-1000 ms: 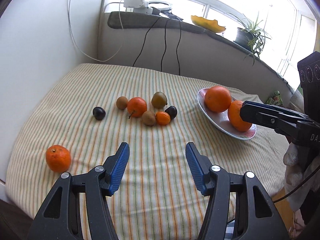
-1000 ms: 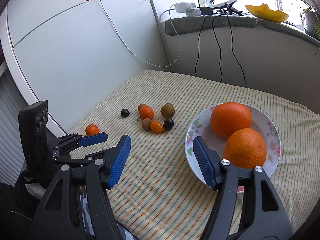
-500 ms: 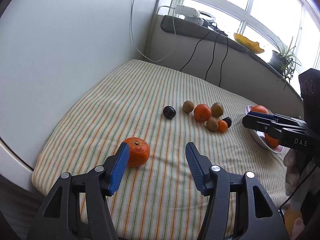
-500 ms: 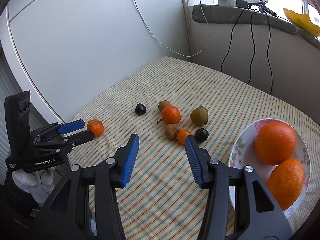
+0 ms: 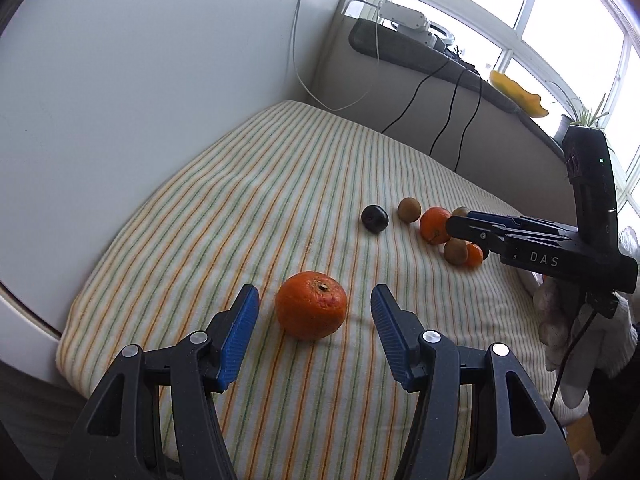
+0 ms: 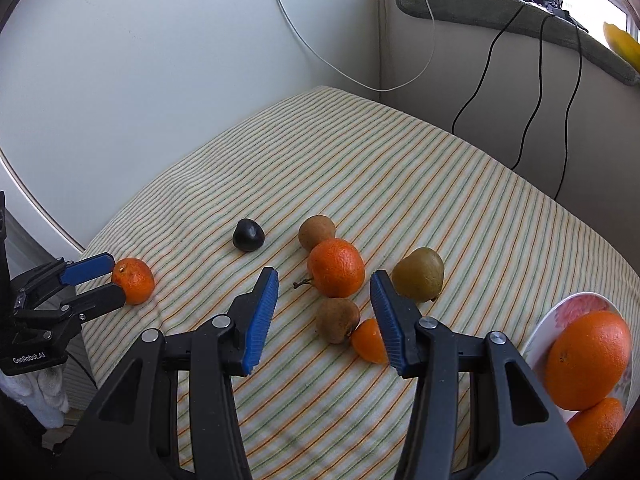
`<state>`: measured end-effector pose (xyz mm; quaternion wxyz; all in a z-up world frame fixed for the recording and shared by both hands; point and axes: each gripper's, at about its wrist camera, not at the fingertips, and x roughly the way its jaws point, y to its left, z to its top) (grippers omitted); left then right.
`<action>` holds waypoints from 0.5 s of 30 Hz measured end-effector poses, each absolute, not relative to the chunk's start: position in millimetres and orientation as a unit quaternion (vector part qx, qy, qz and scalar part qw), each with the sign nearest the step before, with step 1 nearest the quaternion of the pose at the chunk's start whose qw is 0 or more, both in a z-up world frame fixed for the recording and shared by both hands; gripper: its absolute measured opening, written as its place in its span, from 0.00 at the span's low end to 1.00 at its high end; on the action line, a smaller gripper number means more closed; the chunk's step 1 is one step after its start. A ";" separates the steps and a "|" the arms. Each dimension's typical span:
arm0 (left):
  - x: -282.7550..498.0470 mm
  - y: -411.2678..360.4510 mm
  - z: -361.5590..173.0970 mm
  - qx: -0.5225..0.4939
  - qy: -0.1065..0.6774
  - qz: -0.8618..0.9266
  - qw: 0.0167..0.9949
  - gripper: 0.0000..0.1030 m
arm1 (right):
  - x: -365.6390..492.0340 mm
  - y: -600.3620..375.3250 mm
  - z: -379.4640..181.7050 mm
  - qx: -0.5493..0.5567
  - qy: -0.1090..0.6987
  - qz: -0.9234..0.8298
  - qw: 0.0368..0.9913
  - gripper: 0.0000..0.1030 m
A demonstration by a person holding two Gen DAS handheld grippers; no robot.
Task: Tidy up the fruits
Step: 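Move the left tool to the small tangerine on the cloth, then close the left tool around the small tangerine and lift it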
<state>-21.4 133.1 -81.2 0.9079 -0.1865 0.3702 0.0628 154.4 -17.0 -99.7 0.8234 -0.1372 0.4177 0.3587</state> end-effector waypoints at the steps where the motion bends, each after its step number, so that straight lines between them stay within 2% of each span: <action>1: -20.2 133.6 -83.0 -0.186 0.372 0.062 0.907 0.56 | 157.1 -15.9 -100.7 -0.138 0.419 0.358 0.823 0.49; 6: -15.5 132.8 -90.5 -0.184 0.381 0.060 0.904 0.56 | 168.1 -9.8 -108.0 -0.138 0.430 0.356 0.818 0.48; 10: -11.7 134.6 -93.3 -0.182 0.385 0.061 0.903 0.56 | 173.1 -3.5 -115.9 -0.151 0.438 0.355 0.812 0.40; 15: -9.9 134.6 -93.8 -0.180 0.384 0.062 0.903 0.54 | 175.3 -1.1 -119.9 -0.152 0.442 0.356 0.809 0.39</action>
